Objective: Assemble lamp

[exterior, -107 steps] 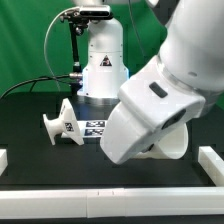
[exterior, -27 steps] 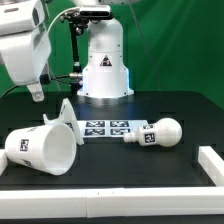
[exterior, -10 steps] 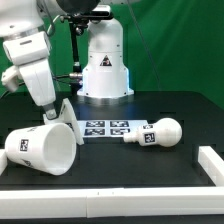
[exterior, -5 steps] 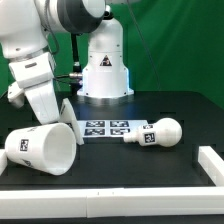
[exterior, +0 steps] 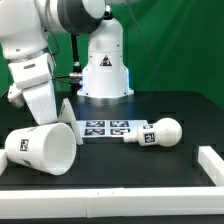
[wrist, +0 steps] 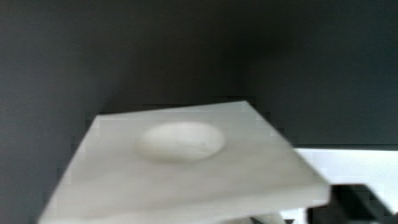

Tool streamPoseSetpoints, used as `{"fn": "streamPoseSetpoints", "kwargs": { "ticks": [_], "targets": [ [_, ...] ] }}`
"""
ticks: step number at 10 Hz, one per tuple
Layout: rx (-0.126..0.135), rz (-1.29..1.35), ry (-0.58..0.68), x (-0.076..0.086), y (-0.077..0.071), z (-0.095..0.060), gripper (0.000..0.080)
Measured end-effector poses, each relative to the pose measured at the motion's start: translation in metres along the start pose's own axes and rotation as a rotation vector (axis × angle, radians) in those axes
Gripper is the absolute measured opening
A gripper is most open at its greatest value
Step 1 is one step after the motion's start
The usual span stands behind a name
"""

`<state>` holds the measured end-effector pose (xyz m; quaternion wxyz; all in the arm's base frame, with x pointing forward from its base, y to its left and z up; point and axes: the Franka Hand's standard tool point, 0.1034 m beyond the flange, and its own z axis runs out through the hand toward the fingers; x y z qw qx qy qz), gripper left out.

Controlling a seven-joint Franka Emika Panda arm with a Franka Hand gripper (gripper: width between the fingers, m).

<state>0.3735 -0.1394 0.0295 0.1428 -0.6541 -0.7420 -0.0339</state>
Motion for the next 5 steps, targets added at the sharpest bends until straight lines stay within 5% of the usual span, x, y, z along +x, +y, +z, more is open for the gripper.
{"fn": "streamPoseSetpoints", "kwargs": {
  "ticks": [1,2,5],
  "targets": [
    [0.000,0.006,0.000,-0.0003,-0.0002,0.0000,0.0429],
    [-0.004,-0.011,-0.001,-0.0005,-0.0004,-0.0017,0.0280],
    [-0.023,-0.053,-0.023,0.0032,-0.0025,-0.0035,0.0269]
  ]
}}
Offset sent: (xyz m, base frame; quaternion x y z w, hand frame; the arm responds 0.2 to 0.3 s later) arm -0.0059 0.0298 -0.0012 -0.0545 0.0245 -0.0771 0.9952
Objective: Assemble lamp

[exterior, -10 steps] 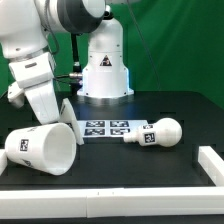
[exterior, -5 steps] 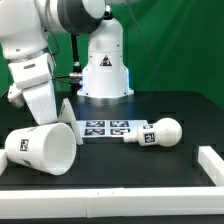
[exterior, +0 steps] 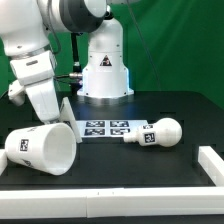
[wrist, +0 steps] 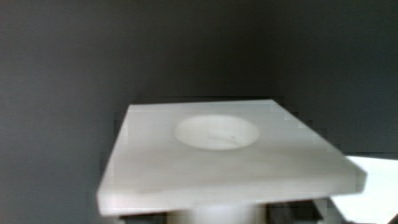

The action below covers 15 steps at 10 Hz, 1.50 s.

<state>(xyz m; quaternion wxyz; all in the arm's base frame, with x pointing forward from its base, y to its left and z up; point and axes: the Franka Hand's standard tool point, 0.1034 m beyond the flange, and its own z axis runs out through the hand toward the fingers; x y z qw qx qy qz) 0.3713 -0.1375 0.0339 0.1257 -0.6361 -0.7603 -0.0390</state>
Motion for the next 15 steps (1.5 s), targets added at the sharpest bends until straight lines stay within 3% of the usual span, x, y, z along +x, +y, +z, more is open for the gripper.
{"fn": "streamPoseSetpoints", "kwargs": {
  "ticks": [1,2,3,12,14,15],
  "targets": [
    [-0.010,-0.004,-0.008,0.001,0.001,-0.004,0.0217],
    [-0.014,-0.016,-0.011,0.000,0.002,-0.007,0.0217],
    [-0.016,-0.014,-0.011,-0.002,0.002,-0.008,0.0037],
    [0.007,0.041,-0.037,-0.001,0.004,-0.007,0.0011],
    [0.022,0.059,-0.030,0.000,0.001,0.001,0.0369],
    [0.029,0.062,-0.027,0.001,-0.001,0.004,0.0505]
  ]
}}
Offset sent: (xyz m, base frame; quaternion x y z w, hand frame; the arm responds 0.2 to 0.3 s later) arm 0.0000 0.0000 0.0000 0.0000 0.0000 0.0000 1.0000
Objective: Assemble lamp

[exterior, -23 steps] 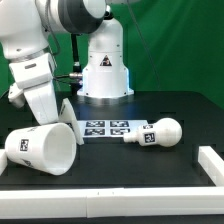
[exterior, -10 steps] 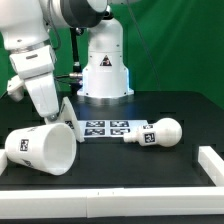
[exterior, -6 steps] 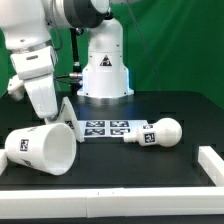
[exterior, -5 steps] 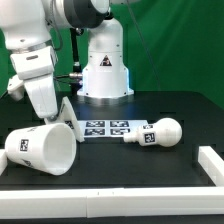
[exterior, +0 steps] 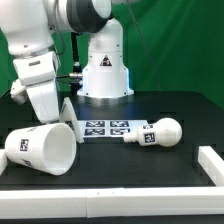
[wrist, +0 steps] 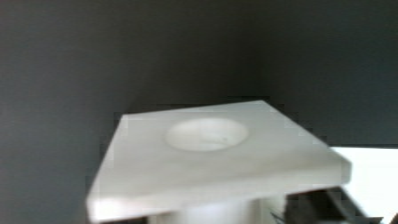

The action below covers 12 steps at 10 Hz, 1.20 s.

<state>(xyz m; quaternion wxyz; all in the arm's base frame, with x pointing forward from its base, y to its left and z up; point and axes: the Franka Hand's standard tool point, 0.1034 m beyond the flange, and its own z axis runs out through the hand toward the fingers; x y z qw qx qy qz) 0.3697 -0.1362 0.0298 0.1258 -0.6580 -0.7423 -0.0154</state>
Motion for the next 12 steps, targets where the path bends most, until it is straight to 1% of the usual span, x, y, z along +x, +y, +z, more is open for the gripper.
{"fn": "streamPoseSetpoints", "kwargs": {
  "ticks": [1,2,3,5,9,10,11,12],
  "targets": [
    [0.010,0.002,0.005,0.000,-0.002,0.005,0.0505],
    [0.022,0.005,0.010,0.000,-0.005,0.011,0.0651],
    [0.035,0.013,0.016,0.001,-0.008,0.018,0.0684],
    [0.038,0.017,0.016,0.000,-0.009,0.019,0.0697],
    [0.043,0.014,0.010,-0.001,-0.010,0.019,0.0694],
    [0.044,0.016,0.011,-0.001,-0.010,0.019,0.0578],
    [0.049,-0.001,0.007,0.000,-0.011,0.020,0.0578],
    [0.057,-0.027,0.002,0.002,-0.011,0.020,0.0397]
  ]
}}
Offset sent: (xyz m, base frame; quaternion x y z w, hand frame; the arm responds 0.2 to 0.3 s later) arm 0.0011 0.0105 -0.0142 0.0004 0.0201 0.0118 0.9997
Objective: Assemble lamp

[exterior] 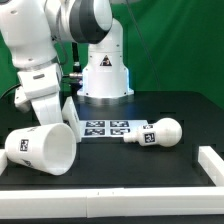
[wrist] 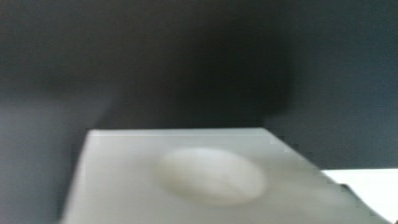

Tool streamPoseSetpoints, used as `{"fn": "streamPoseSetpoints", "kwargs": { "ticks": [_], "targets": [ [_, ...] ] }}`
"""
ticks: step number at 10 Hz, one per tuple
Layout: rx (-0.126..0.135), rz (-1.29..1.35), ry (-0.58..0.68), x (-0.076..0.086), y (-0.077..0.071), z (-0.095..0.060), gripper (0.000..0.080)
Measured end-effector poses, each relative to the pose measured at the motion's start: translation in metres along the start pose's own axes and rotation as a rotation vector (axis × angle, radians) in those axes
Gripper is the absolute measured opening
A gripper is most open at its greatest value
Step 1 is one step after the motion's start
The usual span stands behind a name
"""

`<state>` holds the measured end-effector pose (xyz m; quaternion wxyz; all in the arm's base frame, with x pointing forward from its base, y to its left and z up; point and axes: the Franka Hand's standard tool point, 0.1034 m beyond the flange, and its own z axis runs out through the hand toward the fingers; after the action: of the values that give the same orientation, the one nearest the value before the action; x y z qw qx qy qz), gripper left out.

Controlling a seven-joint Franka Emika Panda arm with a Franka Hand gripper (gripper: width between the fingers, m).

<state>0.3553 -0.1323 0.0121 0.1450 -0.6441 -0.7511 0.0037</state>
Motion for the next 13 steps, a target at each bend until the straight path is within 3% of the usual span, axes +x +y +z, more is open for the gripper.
{"fn": "streamPoseSetpoints", "kwargs": {
  "ticks": [1,4,9,11,12,13],
  "targets": [
    [0.001,-0.018,0.000,0.002,0.000,0.000,0.0310],
    [0.001,-0.136,0.001,0.012,0.002,-0.001,0.0310],
    [0.008,-0.164,-0.007,0.010,0.000,-0.001,0.0311],
    [-0.012,-0.352,-0.038,0.019,0.012,-0.016,0.0311],
    [-0.035,-0.435,-0.076,0.032,0.024,-0.021,0.0311],
    [-0.051,-0.474,-0.094,0.039,0.026,-0.020,0.0311]
  ]
}}
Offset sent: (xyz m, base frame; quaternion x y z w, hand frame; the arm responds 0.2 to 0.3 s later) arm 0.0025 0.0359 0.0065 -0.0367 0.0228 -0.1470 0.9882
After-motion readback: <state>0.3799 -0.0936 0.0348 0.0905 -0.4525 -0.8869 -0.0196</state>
